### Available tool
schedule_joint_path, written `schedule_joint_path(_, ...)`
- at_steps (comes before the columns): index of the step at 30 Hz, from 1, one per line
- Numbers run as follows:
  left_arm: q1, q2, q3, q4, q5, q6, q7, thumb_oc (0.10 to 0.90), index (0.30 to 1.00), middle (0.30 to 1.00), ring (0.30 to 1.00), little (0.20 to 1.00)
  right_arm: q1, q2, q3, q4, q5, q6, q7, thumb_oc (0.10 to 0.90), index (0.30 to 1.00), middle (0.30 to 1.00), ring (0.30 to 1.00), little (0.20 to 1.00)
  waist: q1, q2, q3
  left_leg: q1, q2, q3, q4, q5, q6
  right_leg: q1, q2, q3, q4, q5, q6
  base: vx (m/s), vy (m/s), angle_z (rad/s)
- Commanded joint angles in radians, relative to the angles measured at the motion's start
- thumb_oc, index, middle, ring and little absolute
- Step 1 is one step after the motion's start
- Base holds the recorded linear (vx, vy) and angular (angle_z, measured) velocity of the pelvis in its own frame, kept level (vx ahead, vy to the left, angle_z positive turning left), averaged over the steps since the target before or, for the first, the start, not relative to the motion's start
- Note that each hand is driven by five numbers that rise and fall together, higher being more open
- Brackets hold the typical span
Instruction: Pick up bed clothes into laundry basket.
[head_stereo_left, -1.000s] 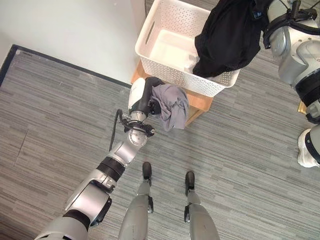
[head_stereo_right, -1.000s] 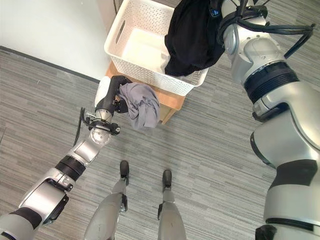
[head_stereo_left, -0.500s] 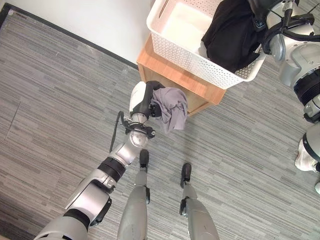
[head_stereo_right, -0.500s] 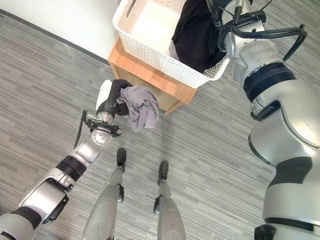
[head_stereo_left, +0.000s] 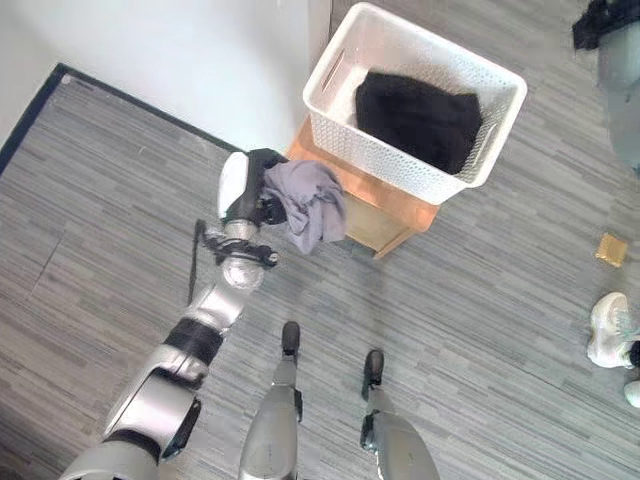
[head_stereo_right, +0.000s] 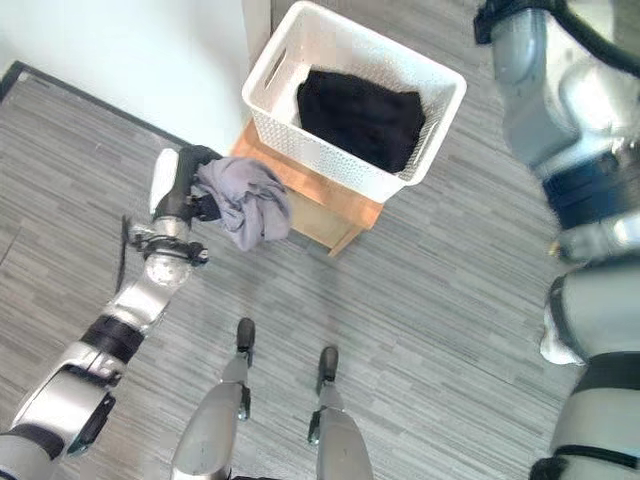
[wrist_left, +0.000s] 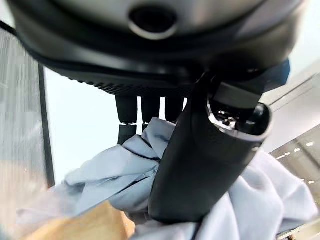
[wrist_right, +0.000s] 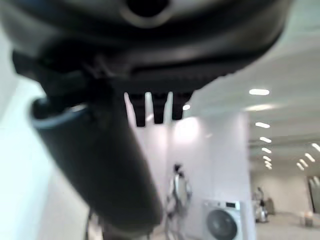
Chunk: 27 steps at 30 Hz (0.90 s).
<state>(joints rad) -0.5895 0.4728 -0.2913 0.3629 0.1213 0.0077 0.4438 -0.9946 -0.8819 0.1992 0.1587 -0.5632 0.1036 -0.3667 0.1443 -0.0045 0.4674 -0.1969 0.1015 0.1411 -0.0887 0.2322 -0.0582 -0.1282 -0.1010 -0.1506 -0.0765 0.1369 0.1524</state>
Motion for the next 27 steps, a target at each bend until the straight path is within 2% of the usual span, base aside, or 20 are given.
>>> schedule_joint_path(1,-0.068,-0.053,0.006,-0.062,0.072,-0.075,0.002,0.4,0.3,0.3,0.3,0.3,0.18,-0.044,0.023,0.108,0.0,0.015,0.022,0.8,0.9,0.9,0.9,0.9,-0.023,0.003,-0.152,0.056,0.047,0.07,0.001,-0.162,-0.086,0.11,-0.059,-0.034,-0.01,-0.158,0.03,0.1,-0.089,-0.39)
schedule_joint_path(2,-0.056,-0.056,0.019,-0.063,0.08,-0.071,-0.006,0.4,0.3,0.3,0.3,0.3,0.268,-0.014,-0.009,0.092,-0.011,0.007,0.032,0.8,0.9,0.9,0.9,0.9,-0.031,0.011,-0.167,0.077,0.048,0.071,0.001,-0.161,-0.083,0.126,-0.056,-0.032,-0.011,-0.169,0.022,0.09,-0.071,-0.21)
schedule_joint_path(3,-0.029,-0.061,0.032,-0.062,0.096,-0.066,-0.024,0.4,0.3,0.3,0.3,0.3,0.435,0.043,-0.051,0.082,-0.011,-0.016,0.062,0.8,0.9,0.9,0.9,0.9,-0.046,0.025,-0.194,0.114,0.049,0.077,0.001,-0.16,-0.078,0.152,-0.05,-0.025,-0.011,-0.18,0.016,0.11,-0.111,-0.06)
schedule_joint_path(6,-0.022,-0.061,0.032,-0.054,0.12,-0.059,-0.033,0.4,0.3,0.3,0.3,0.3,0.535,0.079,-0.076,0.099,0.002,-0.03,0.069,0.8,0.9,0.9,0.9,0.9,-0.063,0.038,-0.223,0.144,0.054,0.082,0.001,-0.162,-0.078,0.177,-0.046,-0.015,-0.011,-0.197,0.011,0.07,-0.108,-0.18)
schedule_joint_path(10,-0.036,-0.037,0.045,-0.051,0.148,-0.049,-0.034,0.4,0.3,0.3,0.3,0.3,0.759,0.129,-0.136,0.15,0.062,-0.058,0.099,0.8,0.9,0.9,0.9,0.9,-0.11,0.071,-0.27,0.197,0.064,0.092,0.001,-0.154,-0.076,0.213,-0.027,0.006,-0.011,-0.226,-0.004,0.05,-0.115,-0.34)
schedule_joint_path(11,-0.036,-0.038,0.044,-0.052,0.148,-0.049,-0.034,0.4,0.3,0.3,0.3,0.3,0.762,0.129,-0.139,0.148,0.062,-0.057,0.099,0.8,0.9,0.9,0.9,0.9,-0.108,0.071,-0.27,0.198,0.064,0.092,0.001,-0.154,-0.077,0.214,-0.027,0.007,-0.011,-0.226,-0.004,0.08,-0.106,-0.29)
schedule_joint_path(12,-0.071,-0.021,0.043,-0.04,0.158,-0.044,-0.029,0.4,0.3,0.3,0.3,0.3,0.849,0.14,-0.143,0.172,0.074,-0.066,0.121,0.8,0.9,0.9,0.9,0.9,-0.133,0.086,-0.283,0.225,0.066,0.103,0.002,-0.149,-0.075,0.233,-0.019,0.018,-0.011,-0.238,-0.012,0.06,-0.111,-0.19)
schedule_joint_path(14,-0.125,-0.008,0.023,-0.01,0.162,-0.037,-0.033,0.4,0.3,0.3,0.3,0.3,0.911,0.155,-0.12,0.225,0.08,-0.071,0.153,0.8,0.9,0.9,0.9,0.9,-0.158,0.095,-0.282,0.235,0.07,0.106,0.035,-0.151,-0.075,0.255,-0.015,0.025,-0.011,-0.247,-0.022,0.04,-0.145,-0.21)
schedule_joint_path(16,-0.157,-0.002,0.006,0.008,0.172,-0.033,-0.028,0.4,0.3,0.3,0.3,0.3,0.93,0.172,-0.11,0.252,0.111,-0.077,0.163,0.8,0.9,0.9,0.9,0.9,-0.17,0.096,-0.277,0.228,0.073,0.108,0.073,-0.159,-0.076,0.265,-0.013,0.025,-0.011,-0.251,-0.027,0.0,-0.105,-0.15)
schedule_joint_path(17,-0.244,0.005,-0.043,0.067,0.193,-0.02,-0.029,0.4,0.3,0.3,0.3,0.3,0.974,0.204,-0.111,0.307,0.197,-0.091,0.191,0.8,0.9,0.9,0.9,0.9,-0.196,0.094,-0.274,0.21,0.077,0.112,0.143,-0.166,-0.077,0.282,-0.01,0.024,-0.011,-0.257,-0.033,0.01,-0.072,-0.01)
schedule_joint_path(18,-0.246,0.005,-0.044,0.069,0.193,-0.02,-0.028,0.4,0.3,0.3,0.3,0.3,0.974,0.204,-0.112,0.307,0.197,-0.091,0.191,0.8,0.9,0.9,0.9,0.9,-0.196,0.094,-0.274,0.209,0.078,0.111,0.146,-0.168,-0.077,0.282,-0.01,0.024,-0.011,-0.257,-0.033,0.03,-0.147,0.06)
schedule_joint_path(20,-0.374,0.005,-0.119,0.186,0.202,-0.004,-0.022,0.4,0.3,0.3,0.3,0.3,1.026,0.232,-0.103,0.384,0.267,-0.105,0.205,0.8,0.9,0.9,0.9,0.9,-0.226,0.077,-0.264,0.151,0.092,0.143,0.266,-0.137,-0.089,0.302,-0.014,0.016,-0.011,-0.261,-0.041,0.02,-0.126,0.06)
schedule_joint_path(21,-0.414,0.012,-0.138,0.214,0.204,0.006,-0.022,0.4,0.3,0.3,0.3,0.3,1.058,0.239,-0.11,0.397,0.296,-0.11,0.222,0.8,0.9,0.9,0.9,0.9,-0.238,0.069,-0.262,0.136,0.104,0.174,0.279,-0.128,-0.09,0.307,-0.012,0.01,-0.011,-0.264,-0.043,0.02,-0.087,0.05)
schedule_joint_path(24,-0.493,0.036,-0.157,0.312,0.205,0.024,-0.024,0.4,0.3,0.3,0.3,0.3,1.101,0.233,-0.099,0.444,0.298,-0.113,0.247,0.8,0.9,0.9,0.9,0.9,-0.25,0.059,-0.267,0.132,0.117,0.237,0.206,-0.134,-0.086,0.314,-0.012,0.014,-0.011,-0.266,-0.037,0.09,-0.012,0.04)
schedule_joint_path(27,-0.537,0.057,-0.171,0.379,0.194,0.025,-0.016,0.4,0.3,0.3,0.3,0.3,1.086,0.214,-0.085,0.498,0.283,-0.113,0.239,0.8,0.9,0.9,0.9,0.9,-0.251,0.061,-0.261,0.126,0.137,0.246,0.082,-0.08,-0.098,0.313,-0.014,0.017,-0.011,-0.262,-0.024,0.13,0.093,-0.14)
